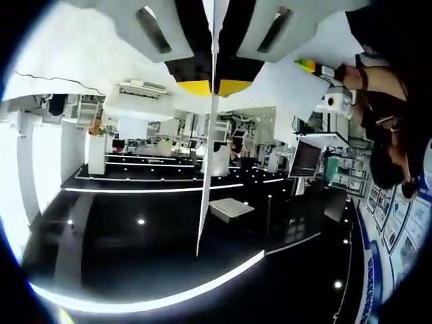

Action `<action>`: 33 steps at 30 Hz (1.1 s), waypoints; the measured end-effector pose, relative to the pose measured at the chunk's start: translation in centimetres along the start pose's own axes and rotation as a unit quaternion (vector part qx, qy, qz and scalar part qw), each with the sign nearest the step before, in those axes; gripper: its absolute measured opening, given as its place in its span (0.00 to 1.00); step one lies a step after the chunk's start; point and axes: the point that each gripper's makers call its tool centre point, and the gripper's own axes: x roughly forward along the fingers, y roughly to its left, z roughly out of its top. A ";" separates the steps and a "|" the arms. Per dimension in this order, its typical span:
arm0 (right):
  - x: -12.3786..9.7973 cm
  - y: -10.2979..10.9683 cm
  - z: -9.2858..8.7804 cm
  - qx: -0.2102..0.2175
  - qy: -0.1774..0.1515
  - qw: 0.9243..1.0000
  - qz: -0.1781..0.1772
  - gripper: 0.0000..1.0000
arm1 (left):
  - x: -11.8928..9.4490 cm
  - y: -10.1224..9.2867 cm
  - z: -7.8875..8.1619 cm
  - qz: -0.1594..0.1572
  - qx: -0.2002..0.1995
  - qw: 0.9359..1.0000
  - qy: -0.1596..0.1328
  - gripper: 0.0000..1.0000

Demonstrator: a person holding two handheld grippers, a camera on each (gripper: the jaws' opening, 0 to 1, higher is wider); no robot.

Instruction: Organize the stack of printing papers by aligning and flattening the scattered papers on the table

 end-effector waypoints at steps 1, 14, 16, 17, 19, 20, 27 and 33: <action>-0.1 0.2 0.3 -0.001 -0.002 1.000 0.002 0.00 | 0.0 0.0 0.0 0.000 0.000 1.000 0.000 0.13; -1.1 3.0 2.5 -0.014 -0.004 0.999 0.038 0.00 | 0.0 0.0 0.0 0.000 0.000 1.000 0.001 0.13; -1.1 3.5 2.6 -0.016 0.002 0.999 0.045 0.00 | 0.0 -0.1 0.0 0.000 0.000 1.000 0.001 0.13; -1.2 3.7 2.7 -0.017 0.002 0.999 0.047 0.00 | 0.0 -0.1 0.0 0.000 0.000 1.000 0.001 0.13; -1.3 4.2 2.9 -0.017 0.001 0.998 0.055 0.00 | 0.0 -0.1 0.0 0.000 0.001 1.000 0.001 0.13; -1.4 4.5 3.1 -0.014 -0.001 0.998 0.060 0.00 | 0.0 -0.1 0.0 0.000 0.001 1.000 0.001 0.13; -1.9 5.7 3.7 0.001 -0.002 0.996 0.087 0.00 | 0.0 -0.1 0.1 0.000 0.001 1.000 0.000 0.13; -2.2 6.7 4.0 0.010 -0.002 0.994 0.108 0.00 | 0.0 -0.1 0.1 0.000 0.001 1.000 0.000 0.13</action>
